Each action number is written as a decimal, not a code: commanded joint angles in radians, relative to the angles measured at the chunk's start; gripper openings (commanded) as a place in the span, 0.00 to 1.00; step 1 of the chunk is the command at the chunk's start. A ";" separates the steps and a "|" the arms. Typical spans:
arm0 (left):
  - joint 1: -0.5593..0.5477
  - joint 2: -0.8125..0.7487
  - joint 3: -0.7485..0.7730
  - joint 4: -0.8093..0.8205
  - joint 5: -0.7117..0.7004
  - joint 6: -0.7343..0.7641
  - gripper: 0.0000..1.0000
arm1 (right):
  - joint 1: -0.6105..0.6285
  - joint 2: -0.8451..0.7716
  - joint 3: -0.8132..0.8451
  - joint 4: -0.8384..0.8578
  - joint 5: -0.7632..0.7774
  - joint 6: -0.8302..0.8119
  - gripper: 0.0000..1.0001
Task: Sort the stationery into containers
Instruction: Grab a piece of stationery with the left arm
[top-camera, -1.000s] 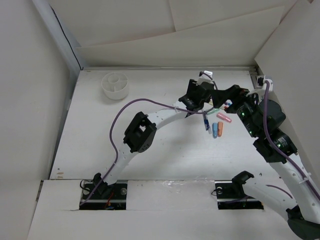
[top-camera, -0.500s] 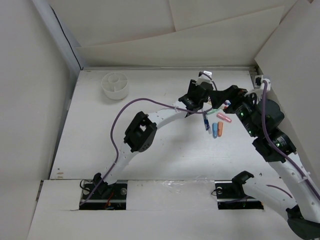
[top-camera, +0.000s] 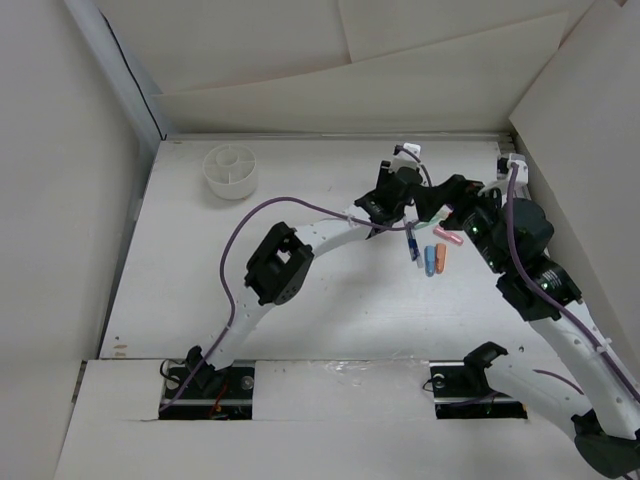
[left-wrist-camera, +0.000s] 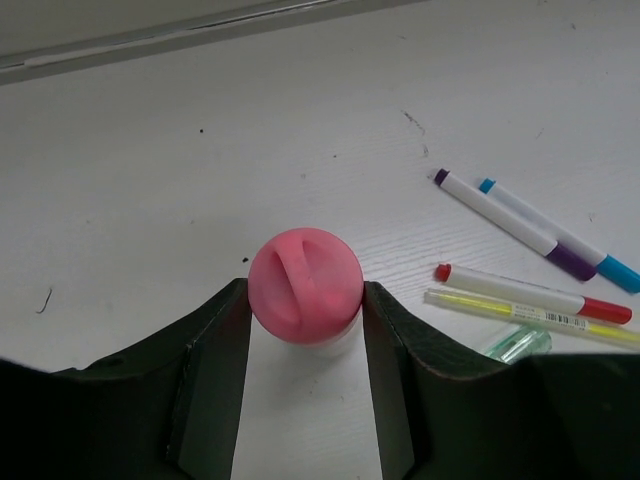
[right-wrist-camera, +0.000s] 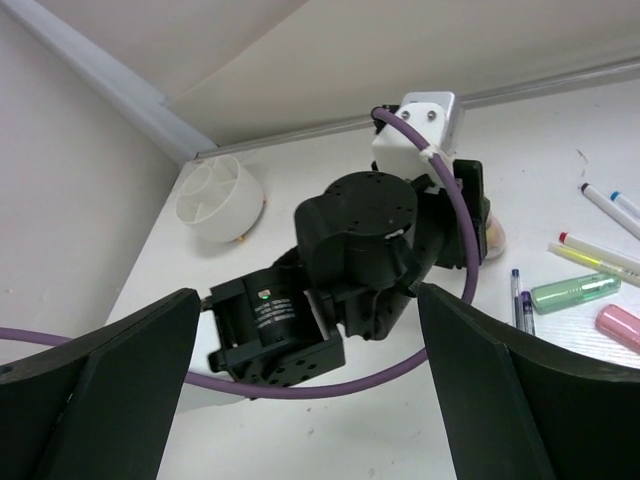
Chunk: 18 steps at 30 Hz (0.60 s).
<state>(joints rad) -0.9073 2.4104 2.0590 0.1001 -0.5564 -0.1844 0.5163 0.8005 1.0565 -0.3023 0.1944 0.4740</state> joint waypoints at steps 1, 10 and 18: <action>0.004 -0.140 -0.072 0.062 -0.019 -0.010 0.16 | -0.007 -0.004 -0.009 0.051 -0.004 -0.014 0.95; 0.013 -0.299 -0.292 0.128 -0.062 -0.010 0.13 | -0.007 -0.024 -0.018 0.060 -0.004 -0.014 0.95; 0.132 -0.519 -0.444 0.122 0.001 -0.110 0.12 | -0.007 -0.024 -0.036 0.069 -0.004 -0.014 0.95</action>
<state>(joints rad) -0.8429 2.0476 1.6241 0.1513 -0.5644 -0.2337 0.5163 0.7906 1.0302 -0.2955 0.1944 0.4736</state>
